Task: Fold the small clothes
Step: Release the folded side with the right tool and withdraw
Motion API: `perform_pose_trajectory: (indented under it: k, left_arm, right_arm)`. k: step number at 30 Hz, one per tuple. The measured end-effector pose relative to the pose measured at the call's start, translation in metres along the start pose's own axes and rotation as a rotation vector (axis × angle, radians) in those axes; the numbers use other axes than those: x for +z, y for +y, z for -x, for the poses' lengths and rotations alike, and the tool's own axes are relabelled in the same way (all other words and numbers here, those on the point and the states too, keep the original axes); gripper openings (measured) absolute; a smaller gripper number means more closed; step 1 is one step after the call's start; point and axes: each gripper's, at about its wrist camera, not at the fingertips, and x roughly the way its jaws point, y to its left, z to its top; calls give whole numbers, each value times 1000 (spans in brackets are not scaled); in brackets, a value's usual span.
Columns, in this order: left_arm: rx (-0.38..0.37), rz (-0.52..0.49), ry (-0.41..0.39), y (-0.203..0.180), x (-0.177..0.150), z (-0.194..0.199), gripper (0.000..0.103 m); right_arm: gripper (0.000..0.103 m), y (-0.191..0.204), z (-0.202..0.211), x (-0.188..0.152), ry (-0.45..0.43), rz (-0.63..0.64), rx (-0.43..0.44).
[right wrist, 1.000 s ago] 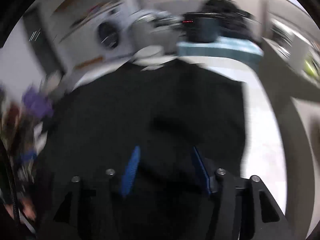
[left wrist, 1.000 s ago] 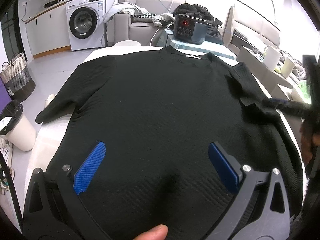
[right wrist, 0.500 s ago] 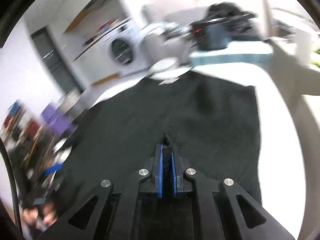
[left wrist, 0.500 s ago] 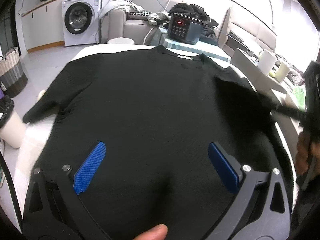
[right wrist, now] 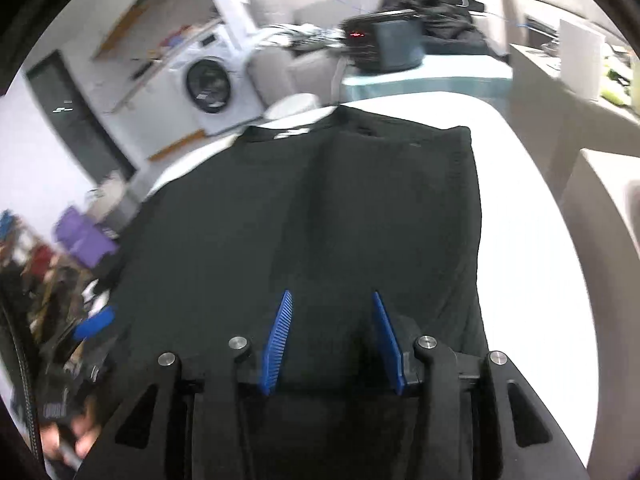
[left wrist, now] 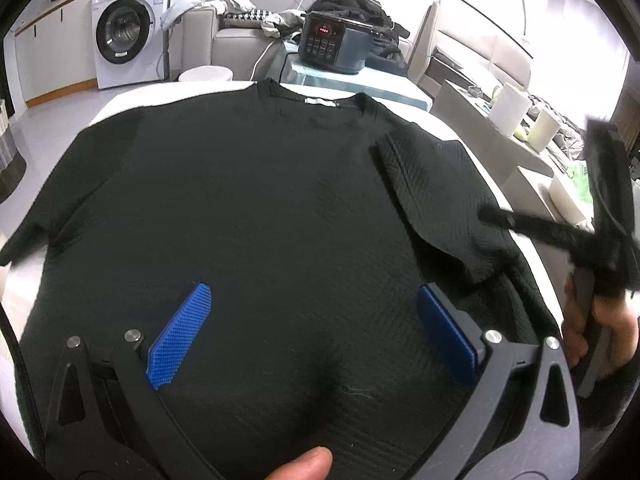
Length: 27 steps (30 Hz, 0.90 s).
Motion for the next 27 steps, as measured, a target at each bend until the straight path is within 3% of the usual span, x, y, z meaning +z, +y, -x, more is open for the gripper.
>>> perform_pose_trajectory:
  k: [4, 8, 12, 18, 22, 27]
  left_arm:
    - [9, 5, 9, 3, -1, -6, 102]
    - [35, 18, -11, 20, -1, 1, 102]
    - [91, 105, -48, 66, 1, 18, 102]
    - [200, 354, -95, 164, -5, 43, 102]
    - [171, 574, -154, 233, -13, 59, 96]
    - [76, 816, -178, 299, -22, 47, 79]
  right_arm:
    - [43, 31, -27, 19, 24, 63, -30]
    - [43, 40, -67, 19, 132, 62, -26]
    - [43, 51, -55, 16, 102, 71, 14]
    - [47, 68, -14, 2, 7, 80, 23]
    - [52, 75, 13, -7, -43, 71, 18]
    - [52, 79, 36, -14, -90, 46, 40]
